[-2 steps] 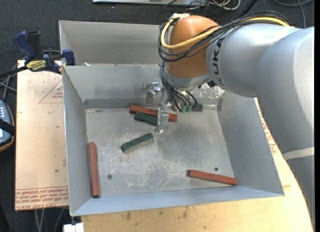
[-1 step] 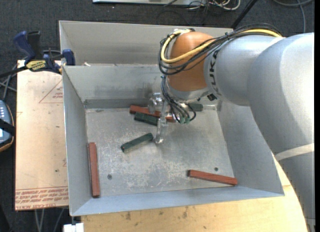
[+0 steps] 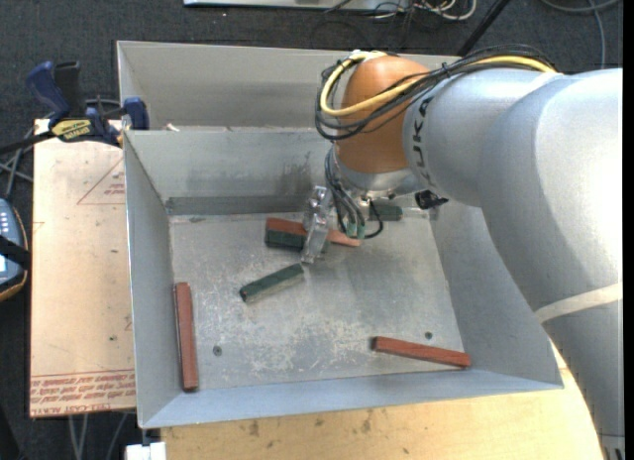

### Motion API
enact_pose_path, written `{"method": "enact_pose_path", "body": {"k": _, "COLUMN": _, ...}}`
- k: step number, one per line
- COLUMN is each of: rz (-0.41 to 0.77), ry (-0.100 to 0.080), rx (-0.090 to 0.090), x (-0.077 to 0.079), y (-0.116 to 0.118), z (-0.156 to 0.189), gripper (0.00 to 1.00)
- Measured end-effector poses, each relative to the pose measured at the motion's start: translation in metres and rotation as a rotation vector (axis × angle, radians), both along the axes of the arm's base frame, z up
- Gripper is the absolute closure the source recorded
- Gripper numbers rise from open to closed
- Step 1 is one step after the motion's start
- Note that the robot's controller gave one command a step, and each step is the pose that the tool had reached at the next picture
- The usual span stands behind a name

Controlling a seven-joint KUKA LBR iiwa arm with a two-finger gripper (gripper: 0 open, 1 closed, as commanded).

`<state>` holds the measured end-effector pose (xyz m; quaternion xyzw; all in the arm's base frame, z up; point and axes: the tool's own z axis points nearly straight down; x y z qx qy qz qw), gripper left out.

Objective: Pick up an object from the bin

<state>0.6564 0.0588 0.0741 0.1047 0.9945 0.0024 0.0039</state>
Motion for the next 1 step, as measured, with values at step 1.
{"method": "enact_pose_path", "body": {"k": 1, "rz": 0.001, "ry": 0.0, "rx": 0.0, "x": 0.0, "y": 0.0, "z": -0.0002, "gripper": 1.0}}
